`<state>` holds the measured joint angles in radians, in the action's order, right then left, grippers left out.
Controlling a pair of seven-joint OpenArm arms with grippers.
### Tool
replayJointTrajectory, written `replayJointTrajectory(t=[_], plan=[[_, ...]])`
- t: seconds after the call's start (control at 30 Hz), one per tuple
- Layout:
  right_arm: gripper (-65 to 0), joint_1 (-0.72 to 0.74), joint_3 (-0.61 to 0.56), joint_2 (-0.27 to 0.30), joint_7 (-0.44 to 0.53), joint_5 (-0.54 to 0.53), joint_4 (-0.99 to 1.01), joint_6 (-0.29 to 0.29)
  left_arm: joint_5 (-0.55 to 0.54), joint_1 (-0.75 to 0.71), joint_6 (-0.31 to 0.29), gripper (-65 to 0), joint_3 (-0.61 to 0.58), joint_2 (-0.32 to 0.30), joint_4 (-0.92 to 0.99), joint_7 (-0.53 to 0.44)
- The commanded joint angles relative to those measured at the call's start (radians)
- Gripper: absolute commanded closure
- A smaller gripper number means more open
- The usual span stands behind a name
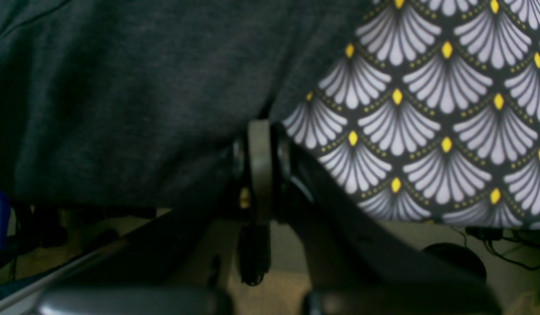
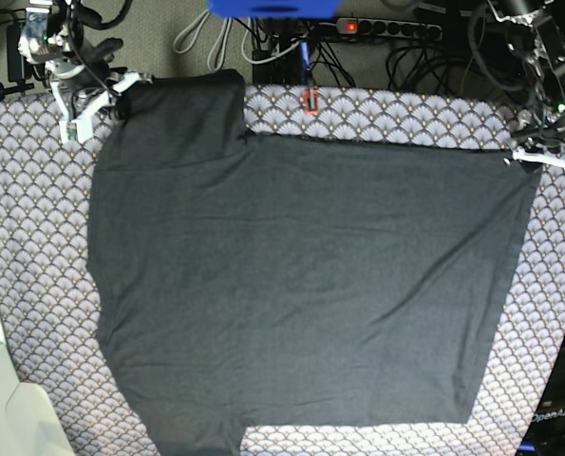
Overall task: Fold the T-shirt properly
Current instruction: 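Close both grippers on the shoulder corners of the shirt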
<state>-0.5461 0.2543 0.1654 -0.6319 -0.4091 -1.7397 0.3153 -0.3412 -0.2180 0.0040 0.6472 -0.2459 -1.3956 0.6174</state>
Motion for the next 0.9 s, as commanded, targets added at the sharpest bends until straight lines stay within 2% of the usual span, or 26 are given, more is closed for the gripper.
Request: replayJointTrajectory(t=[0.0, 0.37, 0.43, 0.6, 0.7, 0.87], plan=[[0.0, -0.01, 0.0, 0.003, -0.05, 0.017, 0.005, 0.003, -0.005, 0.009, -0.002, -36.2, 0.006, -0.014, -0.015, -0.021], [0.0, -0.012, 0.0, 0.001, -0.05, 0.017, 0.005, 0.003, -0.006, 0.045, -0.002, -35.9, 0.004, -0.013, 0.052, -0.023], [0.0, -0.012, 0.0, 0.001, -0.05, 0.017, 0.005, 0.003, -0.006, 0.047, -0.003, -32.4, 0.0, -0.013, 0.057, -0.023], [0.0, -0.012, 0.0, 0.003, -0.05, 0.017, 0.005, 0.003, -0.006, 0.048, -0.003, -14.9, -0.002, -0.013, 0.062, -0.021], [0.0, -0.012, 0.0, 0.003, -0.05, 0.017, 0.005, 0.003, -0.006, 0.048, -0.003, -6.5, -0.002, -0.013, 0.062, -0.018], [0.0, -0.012, 0.0, 0.003, -0.05, 0.017, 0.005, 0.003, -0.006, 0.048, -0.003, -0.4, -0.004, -0.013, 0.06, -0.014]])
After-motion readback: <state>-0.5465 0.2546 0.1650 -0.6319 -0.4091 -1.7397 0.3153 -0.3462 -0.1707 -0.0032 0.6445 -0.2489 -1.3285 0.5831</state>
